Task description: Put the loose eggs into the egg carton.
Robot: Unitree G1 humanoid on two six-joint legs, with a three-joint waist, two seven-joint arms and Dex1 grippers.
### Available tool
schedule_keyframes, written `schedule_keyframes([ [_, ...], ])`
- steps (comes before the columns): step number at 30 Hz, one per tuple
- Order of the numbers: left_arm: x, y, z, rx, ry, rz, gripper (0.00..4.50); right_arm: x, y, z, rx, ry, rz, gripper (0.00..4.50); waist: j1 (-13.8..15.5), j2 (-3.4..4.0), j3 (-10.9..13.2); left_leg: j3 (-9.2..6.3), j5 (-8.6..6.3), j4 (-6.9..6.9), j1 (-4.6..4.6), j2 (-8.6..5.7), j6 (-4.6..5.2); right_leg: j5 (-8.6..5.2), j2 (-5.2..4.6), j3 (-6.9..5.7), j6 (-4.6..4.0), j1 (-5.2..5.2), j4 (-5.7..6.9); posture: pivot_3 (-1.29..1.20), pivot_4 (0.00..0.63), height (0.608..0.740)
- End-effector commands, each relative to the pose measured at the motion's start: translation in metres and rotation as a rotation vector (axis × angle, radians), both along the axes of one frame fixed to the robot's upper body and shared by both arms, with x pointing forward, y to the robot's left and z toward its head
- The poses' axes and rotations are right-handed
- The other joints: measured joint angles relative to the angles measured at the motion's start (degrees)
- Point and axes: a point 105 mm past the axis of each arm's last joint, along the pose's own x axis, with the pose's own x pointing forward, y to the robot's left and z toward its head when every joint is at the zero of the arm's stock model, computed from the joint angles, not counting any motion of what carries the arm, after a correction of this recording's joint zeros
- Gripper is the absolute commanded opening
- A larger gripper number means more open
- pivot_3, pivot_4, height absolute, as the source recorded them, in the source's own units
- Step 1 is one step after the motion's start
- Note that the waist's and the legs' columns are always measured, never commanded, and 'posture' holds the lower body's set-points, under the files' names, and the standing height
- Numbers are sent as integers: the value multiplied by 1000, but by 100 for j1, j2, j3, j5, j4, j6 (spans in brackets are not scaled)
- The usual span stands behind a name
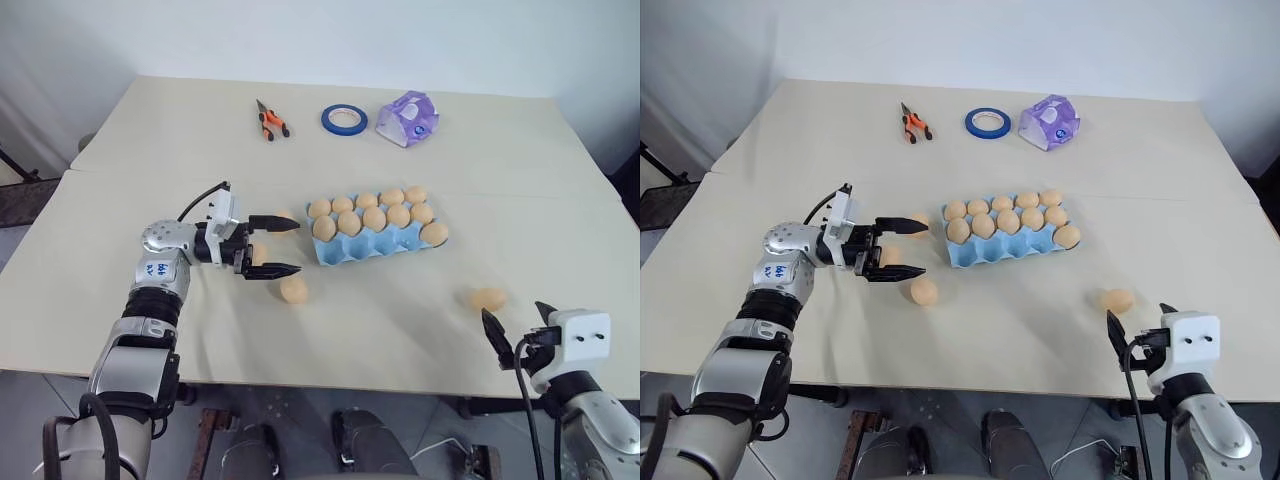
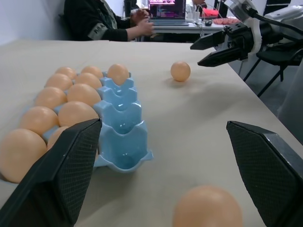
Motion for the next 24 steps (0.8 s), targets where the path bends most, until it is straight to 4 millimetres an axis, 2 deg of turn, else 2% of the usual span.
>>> schedule_keyframes([
  [1,-11,-5,6,27,-34,-133,4484,7,-8,2,-15,-30,-51,4500,3,0,0,1,0,2,-1,-1,2,0,-1,1,1,0,-1,0,150,740],
  [13,-21,-5,-2,39,-27,-173,4484,32,2,-9,27,-17,-30,4500,5,1,1,-4,0,-5,-2,6,-2,-2,7,-1,-2,0,-2,0,150,740],
  [24,-21,1,0,32,-35,-152,4484,35,3,-22,58,37,-29,4500,5,2,1,-4,0,-4,-2,3,-1,-1,4,-1,-2,0,-2,0,150,740],
])
